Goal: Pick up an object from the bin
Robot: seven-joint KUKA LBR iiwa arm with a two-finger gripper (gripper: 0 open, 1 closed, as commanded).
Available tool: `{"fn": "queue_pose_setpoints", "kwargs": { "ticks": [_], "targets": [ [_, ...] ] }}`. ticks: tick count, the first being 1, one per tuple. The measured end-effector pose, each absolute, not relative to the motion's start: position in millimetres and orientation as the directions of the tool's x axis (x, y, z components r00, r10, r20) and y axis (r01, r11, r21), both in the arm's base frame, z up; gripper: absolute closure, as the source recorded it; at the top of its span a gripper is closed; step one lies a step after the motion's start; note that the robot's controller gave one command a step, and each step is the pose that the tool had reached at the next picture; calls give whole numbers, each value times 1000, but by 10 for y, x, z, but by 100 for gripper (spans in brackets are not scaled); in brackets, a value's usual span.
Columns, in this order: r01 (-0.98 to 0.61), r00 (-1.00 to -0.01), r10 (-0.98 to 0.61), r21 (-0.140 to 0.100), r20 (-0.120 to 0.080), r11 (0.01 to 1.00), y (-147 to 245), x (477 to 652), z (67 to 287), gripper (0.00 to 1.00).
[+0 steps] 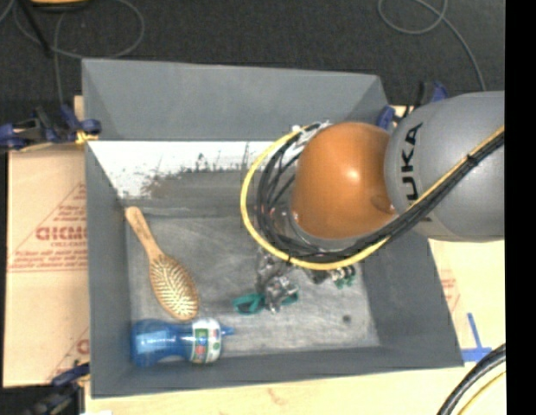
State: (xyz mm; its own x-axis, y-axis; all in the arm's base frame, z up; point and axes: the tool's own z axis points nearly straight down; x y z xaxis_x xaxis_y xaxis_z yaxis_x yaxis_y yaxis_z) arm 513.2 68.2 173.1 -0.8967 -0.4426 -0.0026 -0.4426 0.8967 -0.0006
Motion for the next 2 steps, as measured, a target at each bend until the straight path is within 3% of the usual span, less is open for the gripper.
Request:
{"fn": "queue_pose_setpoints", "kwargs": {
  "ticks": [2],
  "targets": [
    [-440,-898,-440,0,-3,898,683,5135,1729,100]
  ]
}}
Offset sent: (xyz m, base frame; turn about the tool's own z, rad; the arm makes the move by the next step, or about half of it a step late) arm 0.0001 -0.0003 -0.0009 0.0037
